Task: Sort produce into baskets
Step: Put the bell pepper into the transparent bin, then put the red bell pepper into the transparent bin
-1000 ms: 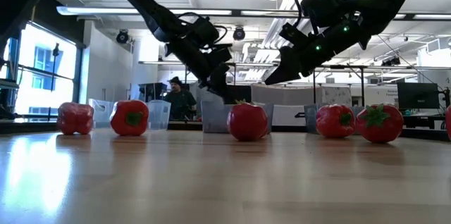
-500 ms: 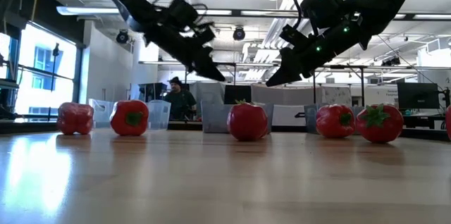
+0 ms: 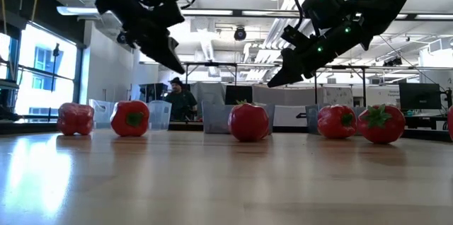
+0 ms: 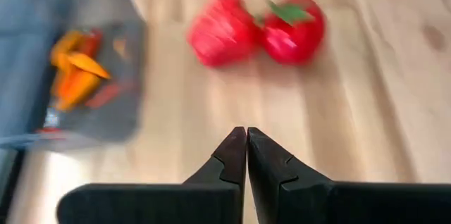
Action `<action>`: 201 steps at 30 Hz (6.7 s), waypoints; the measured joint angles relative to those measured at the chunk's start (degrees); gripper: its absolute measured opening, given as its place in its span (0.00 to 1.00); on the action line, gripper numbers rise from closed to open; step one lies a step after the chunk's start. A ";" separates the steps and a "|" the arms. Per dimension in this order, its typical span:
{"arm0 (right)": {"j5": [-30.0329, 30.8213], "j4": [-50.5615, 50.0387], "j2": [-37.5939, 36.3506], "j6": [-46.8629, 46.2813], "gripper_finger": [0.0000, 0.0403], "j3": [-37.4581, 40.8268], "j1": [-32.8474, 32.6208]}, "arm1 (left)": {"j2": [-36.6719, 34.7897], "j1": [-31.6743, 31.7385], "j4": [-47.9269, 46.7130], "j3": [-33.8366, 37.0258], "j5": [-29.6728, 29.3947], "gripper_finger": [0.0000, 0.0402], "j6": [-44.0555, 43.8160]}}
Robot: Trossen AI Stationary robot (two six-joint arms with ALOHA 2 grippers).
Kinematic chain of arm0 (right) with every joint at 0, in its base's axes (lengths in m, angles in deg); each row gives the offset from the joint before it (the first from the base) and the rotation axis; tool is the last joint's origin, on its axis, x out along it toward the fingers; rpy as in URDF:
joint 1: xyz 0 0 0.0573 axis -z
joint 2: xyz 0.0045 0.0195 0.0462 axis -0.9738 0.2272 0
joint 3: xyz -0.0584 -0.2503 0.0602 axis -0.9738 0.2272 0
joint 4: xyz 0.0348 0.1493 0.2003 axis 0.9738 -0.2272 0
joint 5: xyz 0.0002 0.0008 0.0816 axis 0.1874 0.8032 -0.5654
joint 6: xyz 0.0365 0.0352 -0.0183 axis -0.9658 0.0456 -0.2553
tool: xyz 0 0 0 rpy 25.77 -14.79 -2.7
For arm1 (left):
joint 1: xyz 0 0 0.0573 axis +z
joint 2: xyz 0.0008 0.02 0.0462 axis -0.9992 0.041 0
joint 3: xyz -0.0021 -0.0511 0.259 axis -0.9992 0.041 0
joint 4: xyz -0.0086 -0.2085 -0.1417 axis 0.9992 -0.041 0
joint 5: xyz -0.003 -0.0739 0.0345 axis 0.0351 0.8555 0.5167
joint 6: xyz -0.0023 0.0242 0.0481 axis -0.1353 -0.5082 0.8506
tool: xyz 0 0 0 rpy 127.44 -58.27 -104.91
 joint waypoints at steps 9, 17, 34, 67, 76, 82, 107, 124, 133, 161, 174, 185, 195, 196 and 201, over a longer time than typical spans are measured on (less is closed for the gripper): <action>-0.02 -0.07 0.00 -0.02 0.00 0.00 0.00 | -0.30 -10.96 -10.56 0.00 -8.87 0.16 -1.40; -0.02 -0.13 0.00 -1.05 0.00 0.00 0.00 | -0.30 -15.46 -25.75 -0.02 -14.84 0.26 -6.16; -0.02 -0.44 0.00 -0.94 0.00 0.00 0.00 | 2.90 -7.98 -22.16 -0.09 -9.65 0.01 -0.85; -0.02 -0.81 0.00 -0.87 0.00 0.00 0.00 | 14.78 -11.49 -18.18 -1.00 -26.87 0.01 5.69; -0.04 -0.87 0.00 -0.85 0.00 0.00 0.00 | 14.41 -10.87 -22.51 -7.78 -20.01 0.00 5.00; -0.03 -0.95 0.00 -0.85 0.00 0.00 0.00 | 14.20 -9.40 -28.31 -12.07 -14.13 0.00 4.72; -0.02 -1.77 0.00 -0.44 0.00 0.00 0.02 | 10.89 -11.86 -34.07 -1.74 -32.50 0.26 10.73; -0.02 -2.19 0.02 -0.44 0.00 0.00 0.00 | 10.89 -10.51 -29.88 -0.42 -33.95 0.17 11.33; -0.02 -2.19 0.02 -0.44 0.00 0.00 0.00 | 11.03 -9.91 -29.87 -0.42 -33.23 0.16 11.26; -0.02 -2.16 0.02 -0.44 0.00 0.00 0.00 | 11.70 -9.29 -29.92 -0.48 -32.20 0.01 9.60; -0.02 -2.16 0.02 -0.48 0.00 0.00 0.00 | 4.74 -6.50 -34.59 -12.34 -22.52 0.00 -0.70; -0.02 -2.14 0.02 -0.61 0.00 0.00 0.00 | 0.36 11.38 -32.80 -13.06 -20.91 0.00 -0.57; -0.02 -2.12 0.02 -0.90 0.00 0.00 0.00 | 5.38 21.61 -18.12 -10.90 -12.83 0.00 8.14; -0.02 -2.14 0.02 -0.90 0.00 0.00 0.00 | 5.62 22.76 -18.39 -11.16 -10.82 0.00 7.65; -0.03 -2.14 0.02 -0.67 0.00 0.00 -0.04 | 5.10 28.96 -19.27 -13.11 2.23 0.00 0.50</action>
